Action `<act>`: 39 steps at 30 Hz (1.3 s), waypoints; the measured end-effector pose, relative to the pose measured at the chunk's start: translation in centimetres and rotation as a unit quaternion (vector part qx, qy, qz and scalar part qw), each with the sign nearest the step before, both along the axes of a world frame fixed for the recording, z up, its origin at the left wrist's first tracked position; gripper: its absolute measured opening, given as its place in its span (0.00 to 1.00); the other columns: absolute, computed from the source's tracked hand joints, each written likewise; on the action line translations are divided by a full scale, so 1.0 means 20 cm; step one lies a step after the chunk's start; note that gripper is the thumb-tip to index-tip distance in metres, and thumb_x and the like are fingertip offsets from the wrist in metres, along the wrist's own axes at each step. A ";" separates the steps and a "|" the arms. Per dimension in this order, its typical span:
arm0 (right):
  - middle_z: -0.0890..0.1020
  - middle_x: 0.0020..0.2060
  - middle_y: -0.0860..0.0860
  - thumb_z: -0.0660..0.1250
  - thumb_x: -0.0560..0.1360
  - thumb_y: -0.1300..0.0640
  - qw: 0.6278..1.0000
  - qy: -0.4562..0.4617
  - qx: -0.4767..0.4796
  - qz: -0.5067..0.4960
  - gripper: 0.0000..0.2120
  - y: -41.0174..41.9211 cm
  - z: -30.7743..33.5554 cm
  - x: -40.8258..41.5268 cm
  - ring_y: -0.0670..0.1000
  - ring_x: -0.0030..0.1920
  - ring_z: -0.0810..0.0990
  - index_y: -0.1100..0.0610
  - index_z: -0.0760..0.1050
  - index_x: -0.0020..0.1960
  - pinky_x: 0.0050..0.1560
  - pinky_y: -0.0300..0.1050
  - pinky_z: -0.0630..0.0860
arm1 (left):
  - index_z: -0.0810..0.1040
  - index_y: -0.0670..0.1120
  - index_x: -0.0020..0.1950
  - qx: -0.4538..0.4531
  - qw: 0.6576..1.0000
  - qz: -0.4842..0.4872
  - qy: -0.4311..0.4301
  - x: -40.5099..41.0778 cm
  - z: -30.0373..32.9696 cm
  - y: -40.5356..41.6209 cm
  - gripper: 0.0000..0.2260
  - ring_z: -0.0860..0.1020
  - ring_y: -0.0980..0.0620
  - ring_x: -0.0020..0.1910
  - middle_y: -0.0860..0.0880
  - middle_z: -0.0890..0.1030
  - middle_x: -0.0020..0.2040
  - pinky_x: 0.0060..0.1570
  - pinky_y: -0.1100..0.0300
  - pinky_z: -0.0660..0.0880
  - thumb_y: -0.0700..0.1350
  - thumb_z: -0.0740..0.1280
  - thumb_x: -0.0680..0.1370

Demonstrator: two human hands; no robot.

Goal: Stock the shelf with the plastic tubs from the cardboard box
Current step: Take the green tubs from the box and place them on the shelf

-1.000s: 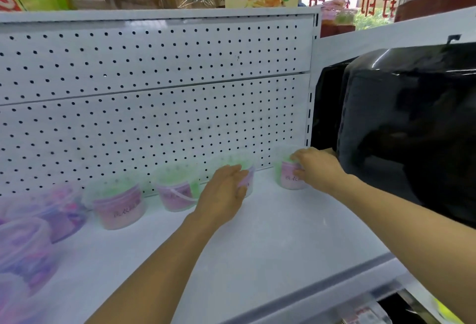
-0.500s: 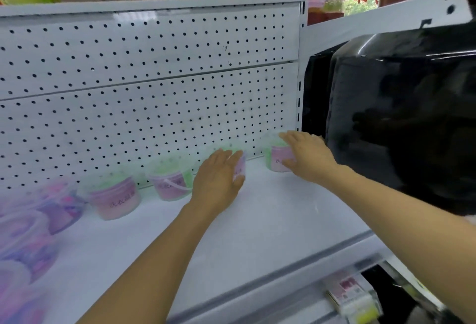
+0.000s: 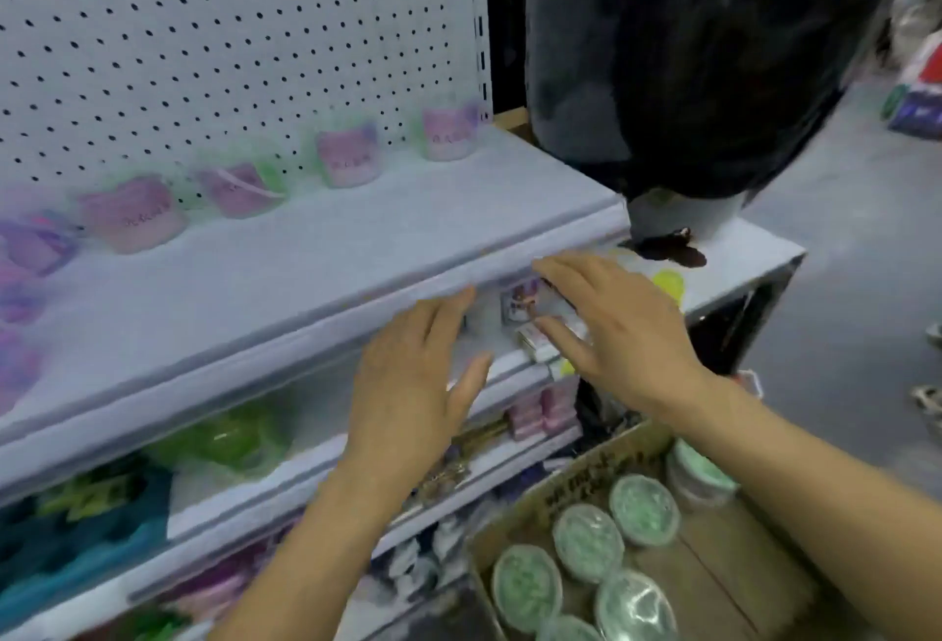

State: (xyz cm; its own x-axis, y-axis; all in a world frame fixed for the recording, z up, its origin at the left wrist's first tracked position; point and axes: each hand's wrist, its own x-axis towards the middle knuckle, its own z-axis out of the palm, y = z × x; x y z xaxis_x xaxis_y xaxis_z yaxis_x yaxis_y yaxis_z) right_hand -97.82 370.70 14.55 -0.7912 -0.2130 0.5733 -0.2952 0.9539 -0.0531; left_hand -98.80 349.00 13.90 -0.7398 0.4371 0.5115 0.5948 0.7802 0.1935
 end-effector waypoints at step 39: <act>0.78 0.55 0.54 0.74 0.56 0.33 0.652 -0.631 -0.329 -0.263 0.51 0.43 -2.00 0.90 0.56 0.51 0.79 0.54 0.55 0.68 0.56 0.56 0.77 | 0.62 0.46 0.71 -0.162 0.779 0.135 -0.591 0.54 -2.12 0.43 0.23 0.74 0.38 0.59 0.41 0.59 0.69 0.57 0.50 0.73 0.43 0.65 0.77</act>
State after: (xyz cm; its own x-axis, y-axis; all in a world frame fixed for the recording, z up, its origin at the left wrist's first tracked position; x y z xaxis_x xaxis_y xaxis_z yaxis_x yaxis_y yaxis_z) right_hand -79.75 379.37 -25.42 -0.5857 0.2415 -0.7737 0.7377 0.5543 -0.3854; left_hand -88.06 357.64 -28.41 -0.6972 0.1493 -0.7011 -0.0422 0.9678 0.2481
